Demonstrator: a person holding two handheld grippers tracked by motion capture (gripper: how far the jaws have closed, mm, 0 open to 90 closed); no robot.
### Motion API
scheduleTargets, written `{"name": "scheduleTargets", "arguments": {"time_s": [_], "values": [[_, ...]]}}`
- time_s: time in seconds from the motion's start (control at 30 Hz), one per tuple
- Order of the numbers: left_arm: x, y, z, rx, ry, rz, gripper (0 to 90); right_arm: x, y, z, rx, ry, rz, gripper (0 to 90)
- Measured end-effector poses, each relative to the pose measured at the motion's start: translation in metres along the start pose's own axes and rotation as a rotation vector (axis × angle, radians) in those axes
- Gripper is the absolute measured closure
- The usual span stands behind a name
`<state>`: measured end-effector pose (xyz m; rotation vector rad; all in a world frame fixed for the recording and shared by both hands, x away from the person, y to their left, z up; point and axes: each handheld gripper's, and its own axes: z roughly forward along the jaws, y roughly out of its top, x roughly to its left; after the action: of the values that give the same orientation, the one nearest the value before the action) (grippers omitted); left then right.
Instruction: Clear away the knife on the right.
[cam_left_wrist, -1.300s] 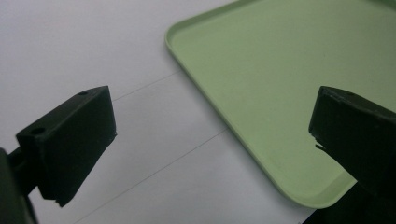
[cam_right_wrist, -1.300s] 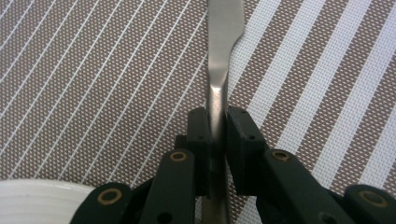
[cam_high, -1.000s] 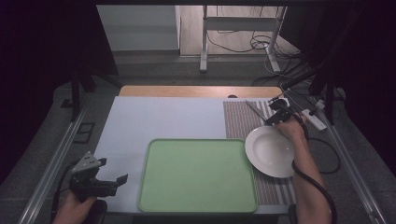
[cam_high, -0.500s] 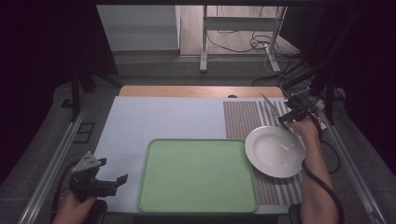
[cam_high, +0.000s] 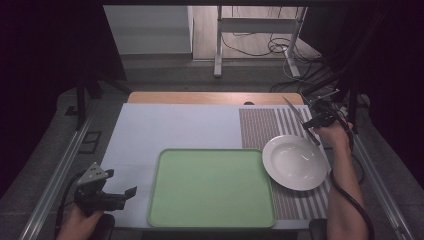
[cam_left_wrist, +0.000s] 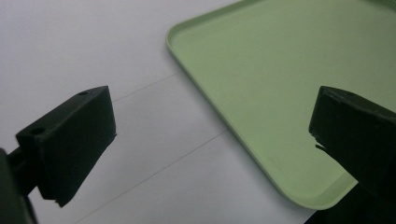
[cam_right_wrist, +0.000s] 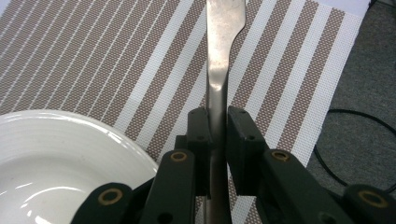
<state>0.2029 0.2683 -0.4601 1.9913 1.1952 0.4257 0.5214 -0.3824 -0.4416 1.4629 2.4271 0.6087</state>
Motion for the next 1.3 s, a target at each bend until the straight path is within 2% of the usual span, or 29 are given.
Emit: {"name": "scheduleTargets", "arguments": {"time_s": [0.2,0.43,0.73,1.3], "values": [[0.0,0.0,0.0,0.002,0.001,0.002,0.8,0.005,-0.004,-0.008,-0.004,0.018,0.003,80.7],[-0.001,0.0,0.0,0.003,0.003,0.005,0.8,0.019,-0.01,-0.014,-0.01,0.044,0.01,80.7],[-0.001,0.0,0.0,0.005,0.003,0.003,0.7,0.051,-0.02,-0.018,-0.013,0.078,-0.006,80.7],[-0.001,0.0,0.001,0.003,0.001,0.005,0.8,0.113,-0.037,-0.023,-0.003,0.117,-0.096,80.6]]}}
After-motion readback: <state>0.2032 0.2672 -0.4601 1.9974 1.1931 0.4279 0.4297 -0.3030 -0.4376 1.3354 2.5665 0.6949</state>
